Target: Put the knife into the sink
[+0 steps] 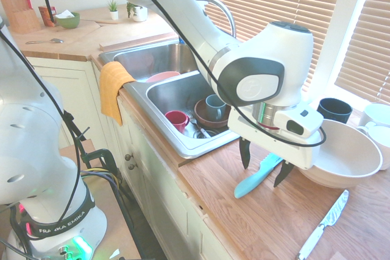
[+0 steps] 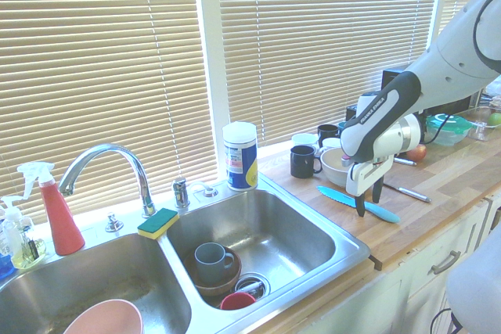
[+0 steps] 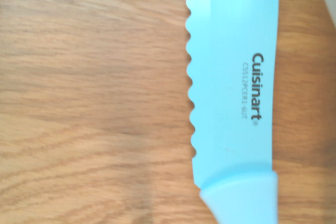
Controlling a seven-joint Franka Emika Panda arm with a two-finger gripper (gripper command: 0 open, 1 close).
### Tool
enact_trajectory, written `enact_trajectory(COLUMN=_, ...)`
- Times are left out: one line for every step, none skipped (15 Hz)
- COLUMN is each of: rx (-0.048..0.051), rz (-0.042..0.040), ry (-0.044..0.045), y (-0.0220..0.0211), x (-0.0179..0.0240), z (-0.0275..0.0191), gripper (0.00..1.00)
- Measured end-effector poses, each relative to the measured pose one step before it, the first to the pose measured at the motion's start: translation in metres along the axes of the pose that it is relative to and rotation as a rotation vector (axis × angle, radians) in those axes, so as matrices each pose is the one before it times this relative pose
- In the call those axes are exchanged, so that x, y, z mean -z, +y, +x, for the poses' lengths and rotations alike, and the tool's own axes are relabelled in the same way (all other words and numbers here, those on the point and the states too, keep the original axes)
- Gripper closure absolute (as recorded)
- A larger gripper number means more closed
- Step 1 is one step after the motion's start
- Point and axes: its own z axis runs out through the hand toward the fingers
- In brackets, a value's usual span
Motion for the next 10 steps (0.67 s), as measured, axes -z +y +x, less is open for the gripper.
enact_trajectory(rx=0.00113, rz=0.00377, ry=-0.00443, y=-0.00122, x=-0.00027, z=-0.00058, gripper=1.0)
enact_trajectory(rx=0.00056, rz=0.00273, ry=-0.00282, y=-0.00156, x=-0.00009, z=-0.00054, gripper=1.0)
enact_trajectory(rx=-0.00144, rz=0.00387, ry=-0.00273, y=-0.00092, x=-0.00014, z=-0.00036, gripper=1.0)
enact_trajectory(rx=-0.00002, rz=0.00264, ry=-0.00136, y=-0.00084, x=-0.00006, z=-0.00024, gripper=1.0)
enact_trajectory(rx=0.00045, rz=0.00181, ry=-0.00061, y=-0.00078, x=-0.00005, z=-0.00016, gripper=1.0)
enact_trajectory(rx=-0.00031, rz=0.00239, ry=-0.00085, y=-0.0009, x=-0.00008, z=-0.00019, gripper=1.0)
enact_trajectory(rx=-0.00149, rz=0.00454, ry=-0.00145, y=-0.00047, x=-0.0001, z=-0.0001, gripper=1.0)
enact_trajectory(rx=-0.00066, rz=0.00289, ry=0.00066, y=-0.00022, x=0.00005, z=0.00012, gripper=1.0)
enact_trajectory(rx=-0.00194, rz=0.00101, ry=0.00152, y=0.00055, x=-0.00003, z=0.00035, gripper=1.0)
enact_trajectory(rx=-0.0017, rz=0.00108, ry=0.00113, y=0.00053, x=-0.00012, z=0.00032, gripper=1.0)
